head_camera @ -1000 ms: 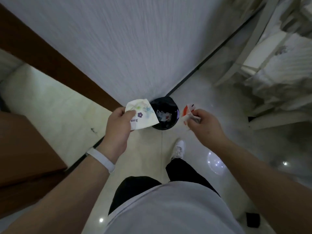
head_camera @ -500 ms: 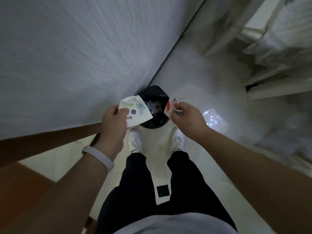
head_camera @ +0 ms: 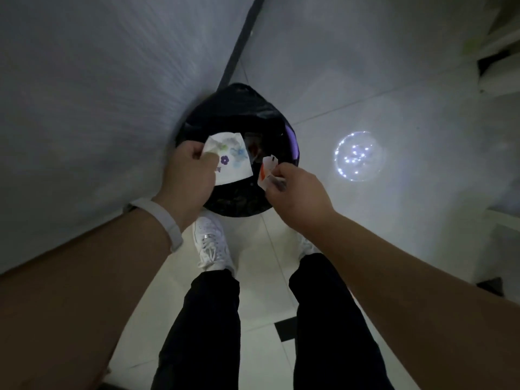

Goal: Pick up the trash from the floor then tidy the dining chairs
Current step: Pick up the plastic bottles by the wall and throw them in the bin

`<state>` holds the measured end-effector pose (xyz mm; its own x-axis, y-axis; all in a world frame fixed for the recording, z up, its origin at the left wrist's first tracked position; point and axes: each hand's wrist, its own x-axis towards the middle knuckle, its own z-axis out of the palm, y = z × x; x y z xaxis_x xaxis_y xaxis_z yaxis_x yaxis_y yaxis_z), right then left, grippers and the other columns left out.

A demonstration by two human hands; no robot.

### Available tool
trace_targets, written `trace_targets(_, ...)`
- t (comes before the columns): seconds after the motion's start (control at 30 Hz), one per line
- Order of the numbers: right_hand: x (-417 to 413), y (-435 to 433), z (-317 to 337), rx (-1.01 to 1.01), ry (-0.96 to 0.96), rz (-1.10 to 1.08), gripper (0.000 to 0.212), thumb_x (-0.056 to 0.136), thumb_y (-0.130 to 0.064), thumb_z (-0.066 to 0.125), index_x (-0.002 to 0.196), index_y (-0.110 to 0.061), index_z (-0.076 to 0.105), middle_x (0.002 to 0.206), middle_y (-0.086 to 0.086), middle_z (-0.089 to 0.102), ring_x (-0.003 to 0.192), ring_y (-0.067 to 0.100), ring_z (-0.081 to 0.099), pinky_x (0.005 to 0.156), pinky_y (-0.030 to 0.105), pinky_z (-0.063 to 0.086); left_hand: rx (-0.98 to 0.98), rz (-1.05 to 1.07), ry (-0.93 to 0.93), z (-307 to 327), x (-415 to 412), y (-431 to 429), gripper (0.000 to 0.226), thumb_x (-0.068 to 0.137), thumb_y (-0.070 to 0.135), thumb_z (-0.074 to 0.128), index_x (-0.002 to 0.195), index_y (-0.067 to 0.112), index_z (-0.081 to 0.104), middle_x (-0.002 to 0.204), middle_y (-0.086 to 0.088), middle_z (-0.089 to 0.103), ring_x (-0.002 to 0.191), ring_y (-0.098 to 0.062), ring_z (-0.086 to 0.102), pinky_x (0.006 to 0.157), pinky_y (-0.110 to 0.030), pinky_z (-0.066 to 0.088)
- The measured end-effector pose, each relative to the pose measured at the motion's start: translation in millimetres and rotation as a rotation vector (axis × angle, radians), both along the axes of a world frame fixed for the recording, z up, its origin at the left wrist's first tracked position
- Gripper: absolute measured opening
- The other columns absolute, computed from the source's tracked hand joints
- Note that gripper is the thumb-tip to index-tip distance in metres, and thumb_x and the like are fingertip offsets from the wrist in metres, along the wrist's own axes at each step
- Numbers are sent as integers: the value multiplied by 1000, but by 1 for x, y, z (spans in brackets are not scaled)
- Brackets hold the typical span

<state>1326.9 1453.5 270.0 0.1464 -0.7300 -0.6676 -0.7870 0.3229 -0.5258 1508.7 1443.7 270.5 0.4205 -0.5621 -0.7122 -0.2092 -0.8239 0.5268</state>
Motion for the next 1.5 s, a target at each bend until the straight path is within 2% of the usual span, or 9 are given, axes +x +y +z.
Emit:
trace_targets(0.1, 5, 6, -48, -43, 15, 61, 17, 96, -34, 54, 98, -17, 57, 83, -4, 55, 71, 15, 51, 53, 27, 32, 17, -60, -26, -51, 3, 7, 13, 95, 19, 57, 107, 18, 63, 96, 4, 66, 92, -15, 64, 77, -28, 53)
trace_targets(0.27, 1, 10, -61, -202, 113, 200, 28, 94, -32, 52, 115, -16, 59, 106, 1, 57, 91, 21, 55, 63, 30, 38, 21, -189, -44, -73, 12, 21, 39, 97, 17, 57, 135, 14, 54, 128, 1, 59, 117, -14, 55, 101, -28, 44)
trace_targets(0.37, -13, 6, -42, -278, 169, 279, 28, 91, -32, 54, 112, -15, 61, 106, 1, 59, 94, 22, 54, 63, 29, 34, -20, -361, -89, -48, 12, 23, 45, 97, 14, 57, 141, 11, 50, 134, -1, 54, 118, -8, 47, 97, -19, 35)
trace_targets(0.47, -26, -6, -15, -305, 216, 322, 29, 89, -36, 56, 108, -15, 62, 103, 3, 61, 93, 26, 55, 64, 32, 41, -97, -555, -140, -10, 10, 17, 46, 96, 12, 58, 141, 8, 50, 136, -6, 52, 118, -8, 46, 96, -16, 31)
trace_targets(0.6, -41, -33, 42, -382, 249, 334, 38, 87, -40, 49, 104, -10, 65, 99, 8, 62, 90, 31, 56, 67, 38, 48, -194, -801, -246, 55, 7, -3, 48, 96, 23, 55, 142, 10, 50, 142, -9, 52, 130, -24, 48, 104, -25, 32)
trace_targets(0.83, -67, -47, 172, -444, 314, 298, 45, 86, -44, 46, 107, -10, 66, 111, 9, 63, 101, 33, 57, 80, 41, 46, -414, -1009, -407, 186, -25, -31, 54, 90, 36, 48, 138, 11, 55, 142, -11, 53, 128, -29, 49, 107, -45, 40)
trace_targets(1.03, -99, -25, 291, -496, 440, 223, 55, 86, -50, 38, 114, -11, 66, 118, 10, 64, 107, 35, 58, 89, 43, 45, -579, -1102, -415, 283, -64, -32, 54, 89, 38, 45, 135, 12, 56, 139, -12, 55, 127, -32, 50, 102, -48, 43)
trace_targets(1.3, -123, 58, 422, -614, 642, 69, 50, 85, -49, 42, 109, -13, 68, 114, 10, 66, 106, 33, 61, 89, 42, 46, -879, -1332, -412, 395, -98, -8, 48, 88, 33, 51, 130, 10, 60, 131, -15, 59, 120, -35, 54, 96, -48, 47)
trace_targets(1.5, -143, 138, 500, -639, 750, -166, 52, 87, -50, 42, 115, -14, 66, 121, 11, 65, 110, 34, 60, 93, 45, 46, -1099, -1542, -337, 464, -139, 22, 44, 91, 34, 50, 127, 11, 62, 128, -13, 61, 116, -35, 57, 92, -50, 50)
